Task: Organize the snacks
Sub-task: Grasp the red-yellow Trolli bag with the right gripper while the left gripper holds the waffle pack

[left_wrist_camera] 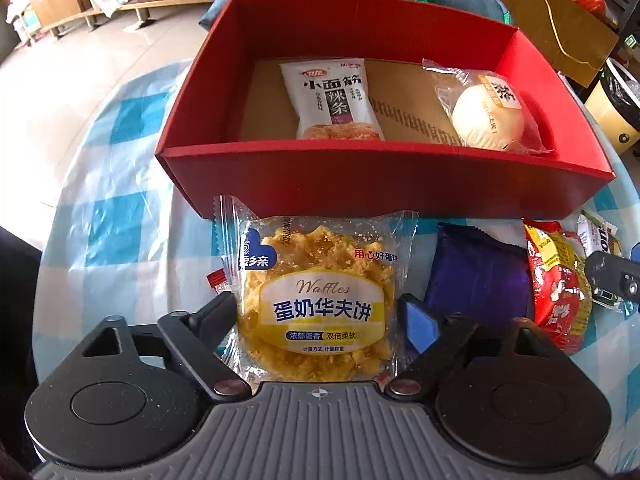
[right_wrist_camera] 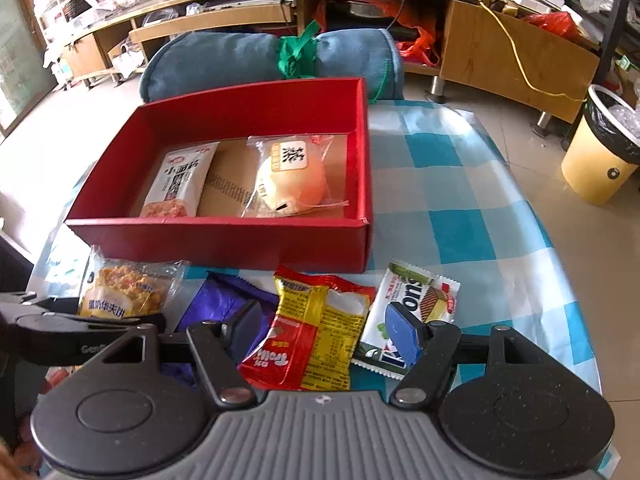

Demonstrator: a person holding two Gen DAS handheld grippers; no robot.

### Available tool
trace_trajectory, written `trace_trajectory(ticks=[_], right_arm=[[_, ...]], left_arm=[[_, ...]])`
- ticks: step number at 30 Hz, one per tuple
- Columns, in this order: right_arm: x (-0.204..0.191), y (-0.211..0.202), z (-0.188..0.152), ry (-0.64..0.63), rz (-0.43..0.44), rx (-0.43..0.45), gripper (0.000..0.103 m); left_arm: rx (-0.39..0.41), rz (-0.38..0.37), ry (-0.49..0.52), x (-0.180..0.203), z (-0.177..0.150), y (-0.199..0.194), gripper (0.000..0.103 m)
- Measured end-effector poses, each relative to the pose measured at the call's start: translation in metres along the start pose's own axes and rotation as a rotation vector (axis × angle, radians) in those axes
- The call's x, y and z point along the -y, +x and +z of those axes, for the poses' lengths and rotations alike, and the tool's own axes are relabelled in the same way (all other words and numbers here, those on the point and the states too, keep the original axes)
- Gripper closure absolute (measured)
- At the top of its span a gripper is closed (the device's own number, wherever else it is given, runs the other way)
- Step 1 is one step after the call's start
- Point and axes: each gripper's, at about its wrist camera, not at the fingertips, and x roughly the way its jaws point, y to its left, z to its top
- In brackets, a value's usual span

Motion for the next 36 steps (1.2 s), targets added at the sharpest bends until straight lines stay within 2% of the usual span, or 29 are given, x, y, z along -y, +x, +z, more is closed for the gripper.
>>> trace_trajectory(ticks=[17, 21, 25, 26, 27, 31, 36], right_arm=[[-0.002, 0.034, -0.009, 0.061, 0.066, -0.128, 0.04], [-0.01, 0.039, -0.007, 0.034, 0.036, -0.117, 0.034], [-0.016, 0.042, -0.007, 0.009, 0.006, -0.103, 0.033], [-0.018, 0.042, -0.008, -0.005, -0.001, -0.1, 0.035], [-0.02, 0.041, -0.009, -0.026, -0.01, -0.099, 0.042], [-0.027, 0.037, -0.014, -0.071, 0.0, -0.102, 0.052], [-0.03, 0.026, -0.026, -0.077, 0.019, -0.114, 0.054]], left_arm=[[0.009, -0.081, 0.003, -0.014, 0.0, -0.018, 0.021], [0.0, -0.094, 0.001, -0.016, 0.001, -0.017, 0.021], [-0.006, -0.097, 0.008, -0.015, 0.001, -0.016, 0.021], [-0.007, -0.096, 0.009, -0.015, 0.001, -0.015, 0.021], [-0.008, -0.096, 0.01, -0.015, 0.001, -0.015, 0.02], [-0.008, -0.101, 0.014, -0.015, 0.001, -0.015, 0.02], [0.003, -0.117, 0.032, -0.014, -0.001, -0.019, 0.02]])
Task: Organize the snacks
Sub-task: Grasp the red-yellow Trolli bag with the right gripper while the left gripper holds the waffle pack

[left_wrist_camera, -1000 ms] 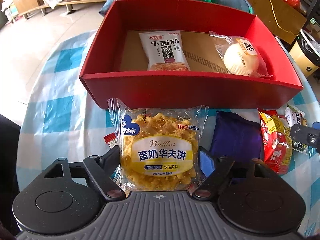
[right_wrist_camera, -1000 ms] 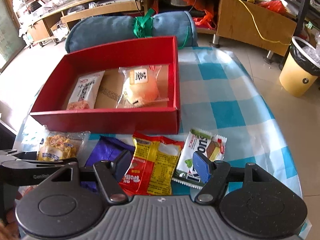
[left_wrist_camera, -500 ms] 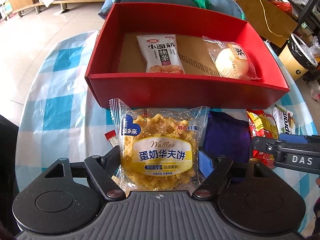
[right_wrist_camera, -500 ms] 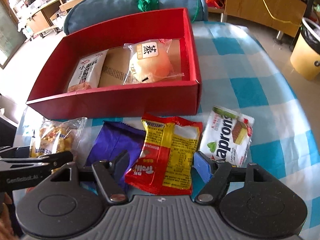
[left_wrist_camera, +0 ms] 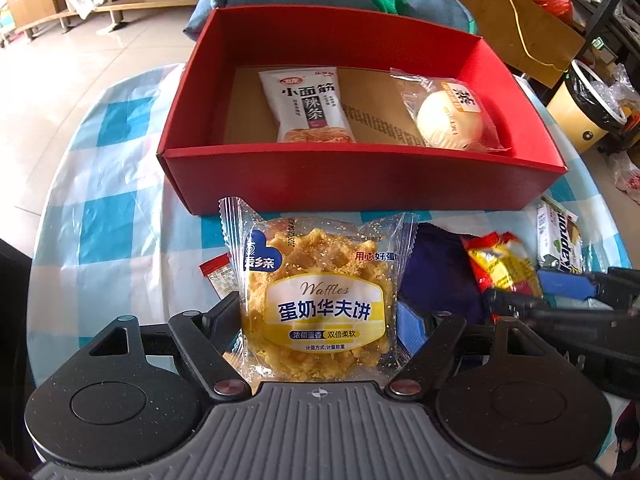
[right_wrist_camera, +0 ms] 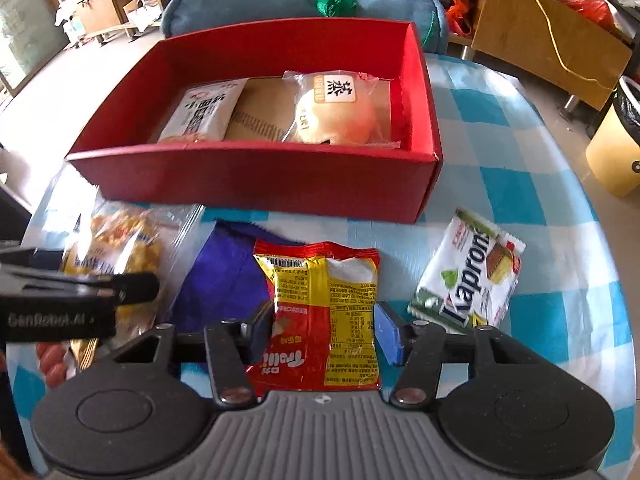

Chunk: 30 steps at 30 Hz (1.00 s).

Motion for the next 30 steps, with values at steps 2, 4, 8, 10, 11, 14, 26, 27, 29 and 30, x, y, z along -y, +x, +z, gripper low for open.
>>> trace_trajectory(ticks=[2, 4, 8, 10, 11, 14, 26, 27, 29, 30], right_arm=[[-0.002, -0.004, -0.01, 0.0, 0.006, -0.008, 0.054], [-0.006, -0.008, -0.02, -0.014, -0.01, -0.009, 0.054], [-0.01, -0.006, -0.031, -0.021, -0.026, -0.027, 0.054], [-0.01, -0.003, -0.032, -0.015, -0.029, -0.033, 0.053], [-0.01, 0.0, -0.033, -0.015, -0.03, -0.041, 0.052], [-0.012, 0.005, -0.033, -0.027, -0.041, -0.04, 0.048], [-0.006, 0.012, -0.042, 0.008, -0.01, -0.041, 0.007], [-0.005, 0.011, -0.042, 0.019, -0.017, -0.042, 0.01], [-0.006, 0.009, -0.043, 0.013, -0.041, -0.037, 0.02], [-0.006, 0.007, -0.044, 0.006, -0.053, -0.034, 0.029]], left_arm=[[0.003, -0.004, 0.006, -0.001, -0.001, -0.001, 0.02], [0.003, -0.007, 0.012, -0.002, -0.003, -0.002, 0.02], [0.0, -0.008, 0.033, -0.002, -0.007, -0.006, 0.02], [-0.005, -0.003, 0.04, -0.002, -0.009, -0.006, 0.02], [-0.008, 0.001, 0.043, -0.002, -0.009, -0.006, 0.02], [-0.015, 0.007, 0.05, -0.002, -0.01, -0.004, 0.02], [-0.028, 0.021, 0.038, -0.006, -0.007, 0.008, 0.012], [-0.029, 0.023, 0.036, -0.007, -0.007, 0.009, 0.011], [-0.032, 0.023, 0.032, -0.008, -0.008, 0.01, 0.011], [-0.033, 0.019, 0.029, -0.009, -0.008, 0.009, 0.013]])
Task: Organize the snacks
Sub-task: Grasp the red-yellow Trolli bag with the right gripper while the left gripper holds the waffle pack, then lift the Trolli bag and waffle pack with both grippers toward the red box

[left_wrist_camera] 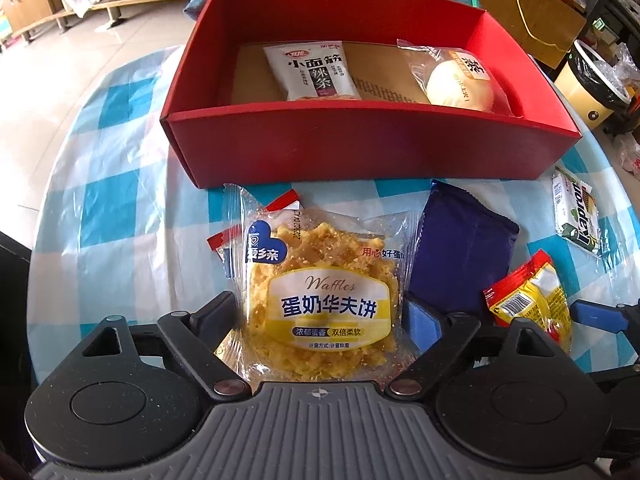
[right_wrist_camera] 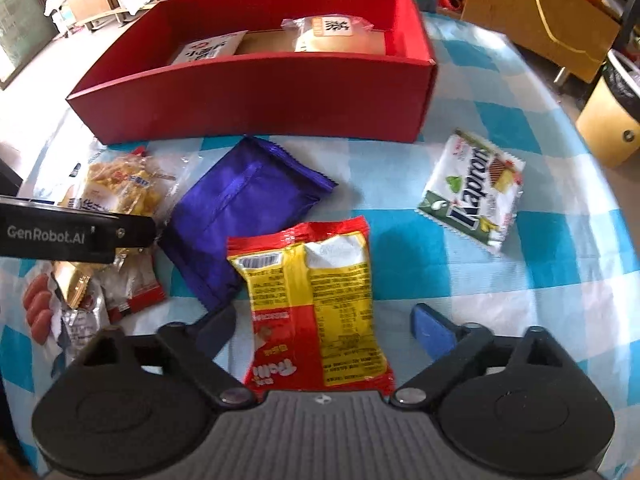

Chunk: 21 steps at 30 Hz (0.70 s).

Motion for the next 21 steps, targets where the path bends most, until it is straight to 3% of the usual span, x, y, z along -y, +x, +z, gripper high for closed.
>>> trace_trajectory(ticks=[3, 21], right_arm=[[0.002, -0.007, -0.003, 0.012, 0.003, 0.009, 0.05], [-0.003, -0.035, -0.021, 0.045, 0.031, 0.064, 0.054]], left_arm=[[0.005, 0.003, 0.007, 0.002, 0.0, -0.003, 0.016], [0.047, -0.021, 0.032, 0.007, -0.007, -0.025, 0.026]])
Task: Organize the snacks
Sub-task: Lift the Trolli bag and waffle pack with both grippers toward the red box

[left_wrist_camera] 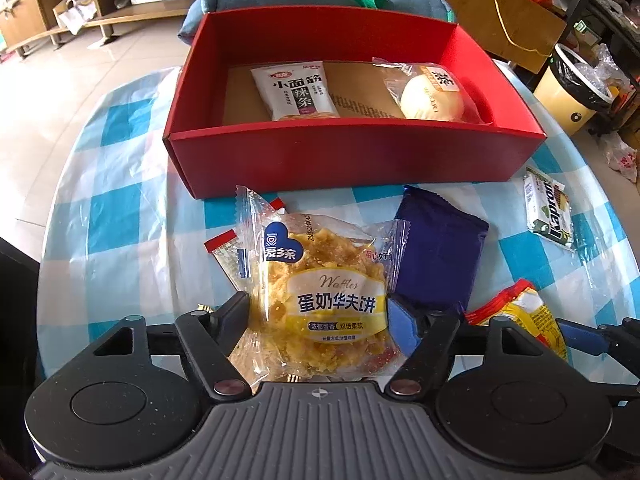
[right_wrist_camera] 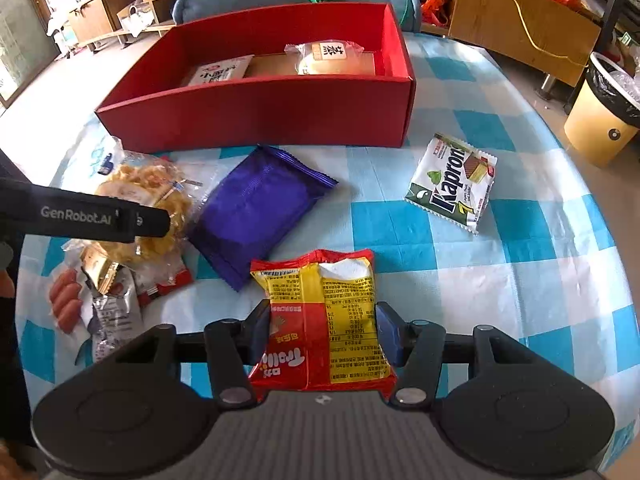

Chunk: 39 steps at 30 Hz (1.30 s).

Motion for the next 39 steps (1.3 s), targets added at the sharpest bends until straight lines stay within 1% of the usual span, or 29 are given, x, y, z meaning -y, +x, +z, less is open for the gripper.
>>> trace_trajectory(ticks=[5, 9, 12, 14, 16, 17, 18, 20, 23, 25, 27, 28, 31, 34, 39], right_arm=[[-0.001, -0.002, -0.002, -0.003, 0.01, -0.002, 0.054], [-0.003, 0.004, -0.004, -0.021, 0.004, -0.023, 0.054], [-0.005, 0.011, -0.008, -0.039, 0.0, -0.057, 0.054], [-0.006, 0.017, -0.009, -0.044, -0.008, -0.072, 0.053], [-0.01, 0.019, -0.01, -0.071, -0.022, -0.074, 0.049], [-0.011, 0.02, -0.011, -0.08, -0.022, -0.075, 0.045], [-0.013, 0.021, -0.011, -0.09, -0.019, -0.079, 0.038], [-0.018, 0.024, -0.013, -0.118, -0.028, -0.088, 0.03], [-0.021, 0.025, -0.016, -0.124, -0.042, -0.075, 0.029], [-0.02, 0.023, -0.016, -0.118, -0.042, -0.067, 0.033], [-0.018, 0.019, -0.015, -0.103, -0.035, -0.057, 0.051], [-0.018, 0.016, -0.015, -0.093, -0.025, -0.056, 0.054], [-0.017, 0.015, -0.014, -0.093, -0.029, -0.053, 0.054], [-0.016, 0.011, -0.015, -0.08, -0.01, -0.049, 0.055], [-0.011, 0.001, -0.011, -0.049, 0.006, -0.01, 0.055]], left_arm=[[0.004, -0.014, -0.005, -0.002, -0.003, -0.004, 0.028], [0.001, -0.016, -0.015, -0.005, -0.004, -0.003, 0.029], [-0.003, -0.013, -0.011, -0.004, -0.004, -0.001, 0.027], [-0.007, -0.006, 0.005, -0.002, -0.004, 0.002, 0.024], [-0.021, 0.003, 0.0, -0.001, -0.004, 0.009, 0.018], [-0.026, 0.006, 0.001, -0.001, -0.004, 0.012, 0.017], [-0.03, 0.009, 0.001, -0.002, -0.005, 0.015, 0.014], [-0.034, 0.019, 0.007, 0.0, -0.005, 0.02, 0.011], [-0.028, 0.046, 0.05, 0.007, -0.008, 0.026, 0.01], [-0.022, 0.057, 0.063, 0.011, -0.009, 0.029, 0.011], [-0.023, 0.068, 0.076, 0.015, -0.01, 0.031, 0.012], [-0.018, 0.08, 0.095, 0.019, -0.013, 0.031, 0.015], [0.002, 0.076, 0.132, 0.023, -0.017, 0.024, 0.022], [-0.001, 0.06, 0.124, 0.02, -0.02, 0.02, 0.023], [0.016, 0.039, 0.092, 0.013, -0.018, 0.011, 0.024]])
